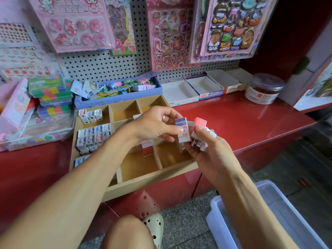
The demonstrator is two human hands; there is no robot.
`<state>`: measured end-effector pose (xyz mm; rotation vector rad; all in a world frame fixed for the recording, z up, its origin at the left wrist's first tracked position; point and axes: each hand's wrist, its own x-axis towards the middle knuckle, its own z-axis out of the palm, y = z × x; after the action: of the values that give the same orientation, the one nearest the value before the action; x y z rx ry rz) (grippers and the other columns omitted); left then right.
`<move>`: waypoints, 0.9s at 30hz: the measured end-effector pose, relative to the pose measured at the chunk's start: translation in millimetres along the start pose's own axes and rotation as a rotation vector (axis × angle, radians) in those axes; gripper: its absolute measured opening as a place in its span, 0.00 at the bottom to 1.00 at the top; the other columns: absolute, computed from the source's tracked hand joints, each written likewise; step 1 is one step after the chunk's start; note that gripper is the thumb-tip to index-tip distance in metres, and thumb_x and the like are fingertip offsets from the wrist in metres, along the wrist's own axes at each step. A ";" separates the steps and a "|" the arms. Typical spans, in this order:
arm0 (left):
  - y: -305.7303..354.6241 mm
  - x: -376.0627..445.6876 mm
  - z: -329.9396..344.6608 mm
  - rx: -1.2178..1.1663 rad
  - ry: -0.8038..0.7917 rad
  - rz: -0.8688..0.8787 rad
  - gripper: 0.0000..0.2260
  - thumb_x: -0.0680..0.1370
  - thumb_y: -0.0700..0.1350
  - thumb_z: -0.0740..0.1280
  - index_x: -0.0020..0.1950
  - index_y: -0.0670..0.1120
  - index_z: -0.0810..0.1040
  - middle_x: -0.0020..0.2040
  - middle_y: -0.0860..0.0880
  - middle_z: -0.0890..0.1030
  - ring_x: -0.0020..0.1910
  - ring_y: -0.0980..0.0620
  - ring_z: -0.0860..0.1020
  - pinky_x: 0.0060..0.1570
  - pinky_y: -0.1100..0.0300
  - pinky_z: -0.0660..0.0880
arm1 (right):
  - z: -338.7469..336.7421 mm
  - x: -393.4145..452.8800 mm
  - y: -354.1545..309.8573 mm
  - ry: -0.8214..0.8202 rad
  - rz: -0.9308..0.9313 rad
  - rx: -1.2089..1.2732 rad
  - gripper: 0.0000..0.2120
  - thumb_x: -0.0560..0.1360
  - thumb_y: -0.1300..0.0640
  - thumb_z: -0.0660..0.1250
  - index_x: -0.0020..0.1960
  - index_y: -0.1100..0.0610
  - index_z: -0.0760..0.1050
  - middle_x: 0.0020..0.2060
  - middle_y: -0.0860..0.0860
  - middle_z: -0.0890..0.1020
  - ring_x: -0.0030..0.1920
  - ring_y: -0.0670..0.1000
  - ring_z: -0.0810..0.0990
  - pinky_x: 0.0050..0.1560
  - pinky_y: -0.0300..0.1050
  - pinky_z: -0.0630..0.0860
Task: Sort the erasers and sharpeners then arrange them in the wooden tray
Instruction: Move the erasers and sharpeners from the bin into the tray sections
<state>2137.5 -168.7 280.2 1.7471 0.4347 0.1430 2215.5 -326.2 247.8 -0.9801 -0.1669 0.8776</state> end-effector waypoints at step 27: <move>-17.9 61.6 -7.6 0.814 0.467 0.053 0.09 0.73 0.43 0.75 0.47 0.49 0.76 0.51 0.48 0.81 0.47 0.51 0.76 0.35 0.63 0.67 | -17.8 9.0 -13.5 0.061 -0.019 -0.027 0.09 0.79 0.66 0.65 0.45 0.64 0.83 0.41 0.57 0.85 0.41 0.50 0.84 0.41 0.42 0.82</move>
<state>2187.9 -136.4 256.0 2.5323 0.8692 0.4677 2237.9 -334.9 245.9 -1.0280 -0.1356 0.8290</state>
